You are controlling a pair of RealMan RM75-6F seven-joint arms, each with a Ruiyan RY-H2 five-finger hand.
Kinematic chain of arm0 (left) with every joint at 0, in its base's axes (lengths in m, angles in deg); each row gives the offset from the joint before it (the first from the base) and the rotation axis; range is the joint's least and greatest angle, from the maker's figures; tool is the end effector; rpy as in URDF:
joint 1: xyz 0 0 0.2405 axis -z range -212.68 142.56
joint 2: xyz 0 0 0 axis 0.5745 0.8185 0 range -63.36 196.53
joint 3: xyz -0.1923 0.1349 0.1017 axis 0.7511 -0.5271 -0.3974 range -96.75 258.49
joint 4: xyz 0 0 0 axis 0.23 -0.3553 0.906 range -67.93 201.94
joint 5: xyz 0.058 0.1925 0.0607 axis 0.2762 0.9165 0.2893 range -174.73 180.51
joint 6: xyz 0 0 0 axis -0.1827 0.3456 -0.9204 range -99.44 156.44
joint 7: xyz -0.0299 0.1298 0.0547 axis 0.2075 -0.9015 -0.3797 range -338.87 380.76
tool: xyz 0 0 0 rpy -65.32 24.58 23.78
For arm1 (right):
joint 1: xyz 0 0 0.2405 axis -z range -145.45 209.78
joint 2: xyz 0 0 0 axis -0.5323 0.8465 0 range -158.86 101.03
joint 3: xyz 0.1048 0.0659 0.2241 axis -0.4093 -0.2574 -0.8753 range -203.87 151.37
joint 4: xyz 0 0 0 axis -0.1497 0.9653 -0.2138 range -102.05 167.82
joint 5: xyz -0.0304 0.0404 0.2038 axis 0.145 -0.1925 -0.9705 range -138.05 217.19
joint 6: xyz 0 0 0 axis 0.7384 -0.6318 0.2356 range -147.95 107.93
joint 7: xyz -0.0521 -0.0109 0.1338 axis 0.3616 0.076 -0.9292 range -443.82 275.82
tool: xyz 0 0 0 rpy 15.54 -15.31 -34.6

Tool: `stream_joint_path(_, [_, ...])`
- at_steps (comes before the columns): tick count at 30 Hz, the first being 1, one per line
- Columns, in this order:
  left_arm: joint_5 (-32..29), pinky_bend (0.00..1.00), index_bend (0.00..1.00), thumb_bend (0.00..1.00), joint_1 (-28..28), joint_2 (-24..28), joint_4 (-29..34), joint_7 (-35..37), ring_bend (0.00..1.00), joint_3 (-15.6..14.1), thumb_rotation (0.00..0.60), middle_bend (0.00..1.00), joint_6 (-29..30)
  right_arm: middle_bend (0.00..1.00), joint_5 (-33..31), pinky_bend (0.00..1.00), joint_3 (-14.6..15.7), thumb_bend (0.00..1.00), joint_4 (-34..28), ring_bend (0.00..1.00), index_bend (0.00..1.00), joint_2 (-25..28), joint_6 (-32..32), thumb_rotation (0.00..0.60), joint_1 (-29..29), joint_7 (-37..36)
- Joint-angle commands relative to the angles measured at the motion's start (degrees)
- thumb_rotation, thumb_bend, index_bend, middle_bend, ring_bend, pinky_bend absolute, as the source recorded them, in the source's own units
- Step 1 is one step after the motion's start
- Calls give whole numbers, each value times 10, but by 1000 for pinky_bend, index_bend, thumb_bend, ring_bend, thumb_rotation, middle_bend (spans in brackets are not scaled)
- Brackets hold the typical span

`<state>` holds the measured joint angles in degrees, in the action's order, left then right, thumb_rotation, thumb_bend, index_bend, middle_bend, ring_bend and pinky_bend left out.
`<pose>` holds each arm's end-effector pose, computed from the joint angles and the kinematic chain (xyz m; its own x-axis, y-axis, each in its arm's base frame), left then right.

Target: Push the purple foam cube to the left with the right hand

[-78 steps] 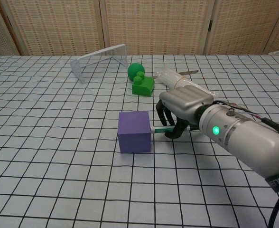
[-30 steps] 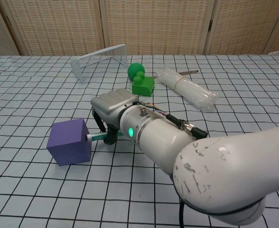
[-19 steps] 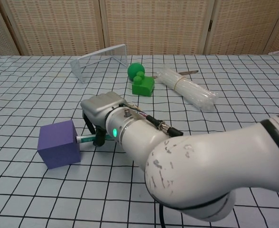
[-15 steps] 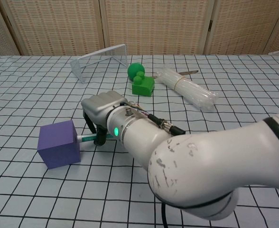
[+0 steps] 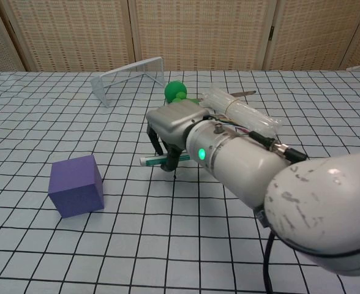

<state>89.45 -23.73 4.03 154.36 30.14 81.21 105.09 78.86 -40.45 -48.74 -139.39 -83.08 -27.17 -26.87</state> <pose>-0.3214 0.2085 0.1528 0.3677 0.1437 0.9188 0.9295 -0.0888 -0.3581 -0.0253 -0.3211 -0.1129 0.6670 -0.2001 0.7177 -0.7113 -0.4579 0.5333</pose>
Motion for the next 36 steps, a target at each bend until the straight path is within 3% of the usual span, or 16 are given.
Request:
stream_joint_path(1, [-2, 116, 0, 381, 0, 0, 0, -1, 0, 0, 600, 0, -1, 761, 40, 334, 73, 405, -95, 519, 925, 99, -79, 600, 92, -40])
stream_joint_path(7, [-3, 116, 0, 382, 1, -4, 4, -15, 0, 0, 600, 0, -3, 761, 69, 334, 124, 405, -120, 514, 897, 173, -103, 600, 165, -105])
stream_joint_path(14, [-6, 116, 0, 382, 4, -12, 8, -36, 0, 0, 600, 0, -9, 745, 102, 334, 156, 405, -91, 493, 836, 192, -84, 600, 208, -159])
stream_joint_path(18, [-7, 116, 0, 380, 5, -14, 8, -42, 0, 0, 600, 0, -10, 545, 111, 310, 161, 405, -76, 409, 593, 193, -60, 600, 219, -179])
stream_joint_path(19, [-7, 116, 0, 380, 5, -14, 8, -42, 0, 0, 600, 0, -11, 455, 113, 292, 161, 404, -75, 360, 461, 196, -51, 600, 221, -184])
stream_joint_path(20, [-8, 116, 0, 381, 5, -14, 8, -43, 0, 0, 600, 0, -11, 416, 115, 284, 162, 402, -75, 336, 401, 199, -46, 600, 222, -187])
stream_joint_path(21, [-8, 116, 0, 381, 5, -14, 8, -43, 0, 0, 600, 0, -12, 320, 116, 260, 163, 388, -75, 272, 252, 201, -42, 600, 223, -187])
stream_joint_path(24, [-9, 116, 0, 381, 6, -13, 7, -41, 0, 0, 600, 0, -13, 132, 130, 197, 166, 323, -87, 118, 16, 219, -27, 600, 229, -204])
stream_joint_path(30, [-12, 116, 0, 381, 4, -13, 7, -45, 0, 1, 600, 0, -12, 9, 215, 129, 183, 208, -130, 8, 0, 273, -53, 600, 267, -279])
stream_joint_path(33, [-13, 116, 0, 381, 0, -13, 9, -54, 0, 2, 600, 0, -2, 0, 291, 114, 199, 195, -157, 0, 0, 305, -121, 600, 310, -336])
stream_joint_path(36, [-16, 116, 0, 382, -5, -13, 14, -69, 0, 2, 600, 0, 6, 0, 377, 75, 220, 195, -136, 0, 0, 323, -224, 600, 370, -380])
